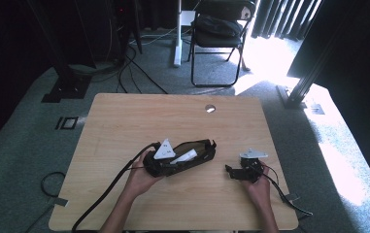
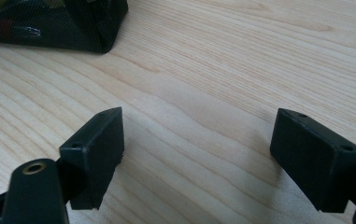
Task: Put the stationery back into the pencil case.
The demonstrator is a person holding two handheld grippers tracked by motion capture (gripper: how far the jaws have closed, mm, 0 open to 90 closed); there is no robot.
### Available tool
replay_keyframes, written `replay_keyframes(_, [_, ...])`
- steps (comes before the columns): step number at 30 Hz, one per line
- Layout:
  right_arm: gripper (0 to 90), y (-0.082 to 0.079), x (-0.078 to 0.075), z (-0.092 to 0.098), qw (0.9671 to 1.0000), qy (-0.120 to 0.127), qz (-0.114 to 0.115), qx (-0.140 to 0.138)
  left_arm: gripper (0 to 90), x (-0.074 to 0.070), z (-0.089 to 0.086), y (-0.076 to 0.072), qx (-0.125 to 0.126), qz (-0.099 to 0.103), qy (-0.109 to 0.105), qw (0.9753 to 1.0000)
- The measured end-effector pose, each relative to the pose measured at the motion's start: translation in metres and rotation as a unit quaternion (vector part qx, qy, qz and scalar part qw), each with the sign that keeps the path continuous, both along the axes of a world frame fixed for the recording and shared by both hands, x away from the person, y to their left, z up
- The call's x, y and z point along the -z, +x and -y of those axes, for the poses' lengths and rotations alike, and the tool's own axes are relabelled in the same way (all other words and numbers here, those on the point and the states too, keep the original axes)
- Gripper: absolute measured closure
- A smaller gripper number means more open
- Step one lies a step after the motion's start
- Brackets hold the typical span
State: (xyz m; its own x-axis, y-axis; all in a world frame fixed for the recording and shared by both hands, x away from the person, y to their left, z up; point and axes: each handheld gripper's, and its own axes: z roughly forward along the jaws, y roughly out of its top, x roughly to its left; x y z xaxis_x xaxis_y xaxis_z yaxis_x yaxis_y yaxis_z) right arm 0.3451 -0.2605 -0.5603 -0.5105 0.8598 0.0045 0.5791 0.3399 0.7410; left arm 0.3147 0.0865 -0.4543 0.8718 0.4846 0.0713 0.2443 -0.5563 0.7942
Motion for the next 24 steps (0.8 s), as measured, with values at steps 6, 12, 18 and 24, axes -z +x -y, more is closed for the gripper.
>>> replay_keyframes(6, [17.5,0.000,0.000,0.000,1.0000,0.000,0.000,0.000,71.1,0.002,-0.001,0.004,-0.004,-0.001,0.002,1.0000])
replay_keyframes(12, [17.5,0.000,0.000,0.000,1.0000,0.000,0.000,0.000,71.1,0.004,-0.001,0.009,-0.010,-0.003,0.000,0.9999])
replay_keyframes(18, [17.5,0.000,0.000,0.000,1.0000,0.001,0.000,0.000,71.1,0.008,-0.001,0.012,-0.011,-0.002,0.006,0.9999])
replay_keyframes(24, [17.5,0.000,0.000,0.000,1.0000,0.001,0.000,0.001,71.1,0.009,-0.002,0.016,-0.014,-0.002,0.008,0.9999])
